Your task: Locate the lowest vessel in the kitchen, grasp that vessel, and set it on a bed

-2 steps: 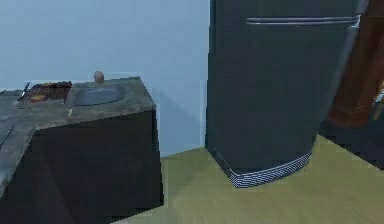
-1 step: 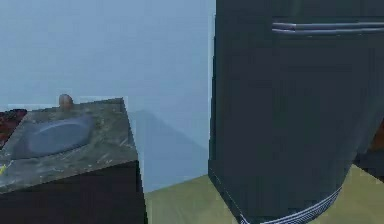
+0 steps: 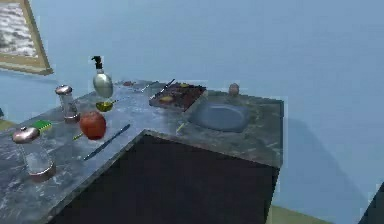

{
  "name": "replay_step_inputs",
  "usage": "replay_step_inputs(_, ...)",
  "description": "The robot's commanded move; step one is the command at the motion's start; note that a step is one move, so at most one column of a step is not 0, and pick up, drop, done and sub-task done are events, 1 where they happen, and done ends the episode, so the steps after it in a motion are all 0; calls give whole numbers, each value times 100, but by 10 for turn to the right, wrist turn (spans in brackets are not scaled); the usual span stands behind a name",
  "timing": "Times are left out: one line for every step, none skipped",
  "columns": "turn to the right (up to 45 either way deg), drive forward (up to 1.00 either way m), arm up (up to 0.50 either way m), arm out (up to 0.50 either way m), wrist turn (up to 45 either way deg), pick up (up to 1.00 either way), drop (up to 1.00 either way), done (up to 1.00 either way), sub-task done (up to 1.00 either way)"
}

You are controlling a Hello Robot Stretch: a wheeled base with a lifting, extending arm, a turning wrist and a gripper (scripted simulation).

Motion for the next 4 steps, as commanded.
replay_step_inputs(-450,0,0,0,0,0,0,0,0)
replay_step_inputs(-450,0,0,0,0,0,0,0,0)
replay_step_inputs(-390,0,0,0,0,0,0,0,0)
replay_step_inputs(0,65,0,0,0,0,0,0,0)
